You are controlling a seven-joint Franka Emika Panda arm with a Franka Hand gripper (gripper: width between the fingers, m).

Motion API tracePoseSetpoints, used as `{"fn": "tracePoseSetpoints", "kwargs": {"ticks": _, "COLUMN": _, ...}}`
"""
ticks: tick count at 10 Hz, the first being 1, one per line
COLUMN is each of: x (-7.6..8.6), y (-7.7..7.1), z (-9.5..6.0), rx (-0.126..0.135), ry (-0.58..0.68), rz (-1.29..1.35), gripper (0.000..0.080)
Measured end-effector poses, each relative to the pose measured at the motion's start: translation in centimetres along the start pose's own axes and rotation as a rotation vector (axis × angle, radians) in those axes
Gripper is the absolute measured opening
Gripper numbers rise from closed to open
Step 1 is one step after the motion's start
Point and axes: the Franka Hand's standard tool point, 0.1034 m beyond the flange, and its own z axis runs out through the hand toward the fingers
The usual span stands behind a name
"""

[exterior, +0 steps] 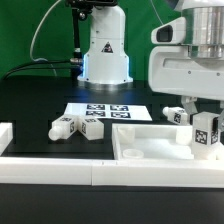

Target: Assemble one leg

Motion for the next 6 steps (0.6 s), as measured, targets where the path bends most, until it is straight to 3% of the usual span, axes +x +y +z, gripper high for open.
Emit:
{"fn": "tracePoseSetpoints", "kwargs": {"ticks": 2, "x": -0.02, "y": 0.01, "z": 0.00, "rx": 0.003, "ry": -0.011, "rz": 0.188, "gripper": 0.0285}}
{"fn": "tracePoseSetpoints", "kwargs": {"ticks": 3, "x": -0.02, "y": 0.01, "z": 0.00, "rx": 0.003, "ry": -0.011, "rz": 0.186, "gripper": 0.0285}}
{"fn": "tracePoseSetpoints", "kwargs": {"ticks": 4, "x": -0.03, "y": -0.01, "z": 0.00, "rx": 0.003, "ry": -0.011, "rz": 0.173, "gripper": 0.0363}}
{"fn": "tracePoseSetpoints", "kwargs": {"ticks": 5, "x": 0.03, "y": 0.05, "z": 0.00, "rx": 0.001, "ry": -0.010, "rz": 0.068, "gripper": 0.0363}}
{"fn": "tracePoseSetpoints", "kwargs": {"ticks": 6, "x": 0.16, "y": 0.19, "z": -0.02, "rx": -0.004, "ry": -0.015, "rz": -0.089, "gripper": 0.0553}}
